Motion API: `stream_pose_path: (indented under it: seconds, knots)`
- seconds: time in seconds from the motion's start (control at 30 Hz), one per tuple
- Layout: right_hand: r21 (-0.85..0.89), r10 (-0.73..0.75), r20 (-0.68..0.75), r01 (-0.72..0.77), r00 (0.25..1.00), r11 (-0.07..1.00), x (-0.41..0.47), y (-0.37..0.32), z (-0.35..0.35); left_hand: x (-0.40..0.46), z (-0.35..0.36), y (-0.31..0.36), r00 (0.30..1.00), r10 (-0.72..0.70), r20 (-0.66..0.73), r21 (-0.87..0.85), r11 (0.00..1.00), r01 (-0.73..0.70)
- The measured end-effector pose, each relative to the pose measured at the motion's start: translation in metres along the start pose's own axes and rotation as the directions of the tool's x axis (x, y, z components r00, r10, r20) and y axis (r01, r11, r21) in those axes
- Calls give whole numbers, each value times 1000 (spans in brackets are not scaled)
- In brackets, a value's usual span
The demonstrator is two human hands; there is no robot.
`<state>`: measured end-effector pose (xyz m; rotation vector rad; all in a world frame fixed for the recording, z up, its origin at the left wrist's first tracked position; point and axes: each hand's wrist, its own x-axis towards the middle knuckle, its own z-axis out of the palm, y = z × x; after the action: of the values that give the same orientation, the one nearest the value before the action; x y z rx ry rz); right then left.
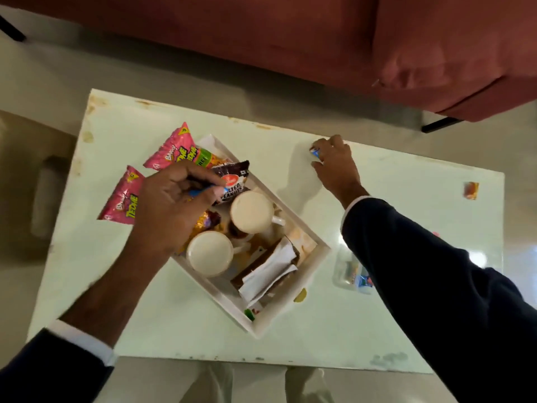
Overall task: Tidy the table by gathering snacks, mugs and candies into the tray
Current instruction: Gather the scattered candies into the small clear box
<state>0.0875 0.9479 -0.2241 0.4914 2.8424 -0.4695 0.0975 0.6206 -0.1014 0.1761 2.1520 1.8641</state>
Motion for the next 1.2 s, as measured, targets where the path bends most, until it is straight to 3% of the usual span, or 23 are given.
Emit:
stream_pose_path:
  seconds: [0.07,0.2,0.27,0.33,0.4,0.53,0.7,0.87,1.0,1.1,1.2]
  knots:
    - [44,-40,-13,41,999,998,-8,4,4,-8,29,4,1000,7,19,-27,1000,-7]
    - [242,-54,105,27,993,970,-37,25,-10,-25,91,15,999,5,47,-62,998,-2]
    - [468,9,117,-63,993,881,-61,44,-30,-36,127,16,993,-28,111,-2,1000,29]
    - [675,105,83,-133,991,725,-97,71,-53,-49,167,12,977,-115,182,25,993,112]
    - [742,189,31,-150,981,654,-143,104,-69,-63,208,3,953,-207,220,65,978,197]
    - [785,360,135,-321,923,529,-235,161,-73,-87,269,-23,892,-336,302,211,936,282]
    - [790,420,297,-468,857,396,-297,183,-51,-117,308,-47,892,-382,241,316,900,300]
    - [802,405,315,-469,859,370,-285,168,-35,-127,320,-55,926,-353,131,427,863,268]
    - [778,353,307,-447,884,442,-275,169,-36,-129,321,-51,953,-282,113,539,823,179]
    - [768,377,311,-464,872,441,-290,185,-38,-132,318,-46,967,-220,129,609,787,97]
    - [736,404,329,-500,853,457,-325,211,-36,-134,327,-40,944,-221,245,583,812,39]
